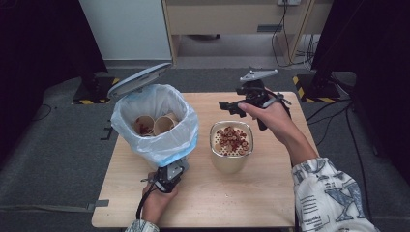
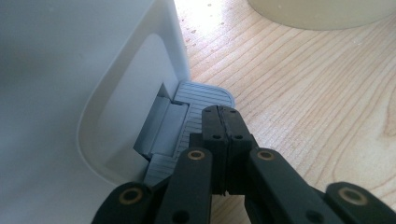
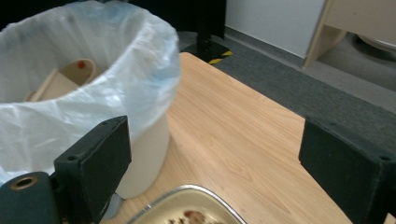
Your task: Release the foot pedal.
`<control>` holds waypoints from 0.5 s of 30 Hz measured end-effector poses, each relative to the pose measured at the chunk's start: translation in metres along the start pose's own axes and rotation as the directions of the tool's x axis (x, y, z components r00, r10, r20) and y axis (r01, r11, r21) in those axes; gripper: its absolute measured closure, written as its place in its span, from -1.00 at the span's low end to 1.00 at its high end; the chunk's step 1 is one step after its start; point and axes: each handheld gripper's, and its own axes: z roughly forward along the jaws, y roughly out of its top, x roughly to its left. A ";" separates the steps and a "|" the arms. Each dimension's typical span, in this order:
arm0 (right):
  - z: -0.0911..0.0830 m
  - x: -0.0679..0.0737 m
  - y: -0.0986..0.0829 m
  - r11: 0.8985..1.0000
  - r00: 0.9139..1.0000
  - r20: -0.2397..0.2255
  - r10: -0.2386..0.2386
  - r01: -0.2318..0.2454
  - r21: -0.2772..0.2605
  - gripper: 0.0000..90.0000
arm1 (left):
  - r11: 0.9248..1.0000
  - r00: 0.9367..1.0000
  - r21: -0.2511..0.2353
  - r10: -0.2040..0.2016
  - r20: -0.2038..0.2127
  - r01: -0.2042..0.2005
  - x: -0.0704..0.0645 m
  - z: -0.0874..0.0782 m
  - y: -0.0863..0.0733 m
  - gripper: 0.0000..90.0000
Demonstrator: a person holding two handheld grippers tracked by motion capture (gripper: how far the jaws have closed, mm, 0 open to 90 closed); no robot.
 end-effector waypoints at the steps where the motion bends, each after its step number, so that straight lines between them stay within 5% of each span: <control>1: -0.002 -0.004 -0.002 1.000 1.000 0.011 0.002 -0.002 0.003 -0.78 | 1.000 1.000 0.000 0.002 -0.012 -0.002 -0.001 0.000 0.000 0.95; 3: -0.007 -0.011 -0.006 1.000 0.999 0.035 0.012 -0.012 0.007 -0.78 | 1.000 0.999 -0.003 0.006 -0.031 -0.007 0.000 -0.003 0.001 0.81; 6: -0.014 -0.021 -0.011 1.000 0.998 0.063 0.028 -0.029 0.011 -0.78 | 0.999 0.999 -0.027 -0.041 -0.032 0.041 -0.002 -0.008 0.001 0.53; 15: -0.024 -0.041 -0.023 0.998 0.989 0.134 0.066 -0.069 0.015 -0.80 | 0.998 0.999 -0.058 -0.027 -0.028 0.025 -0.014 -0.015 0.007 0.12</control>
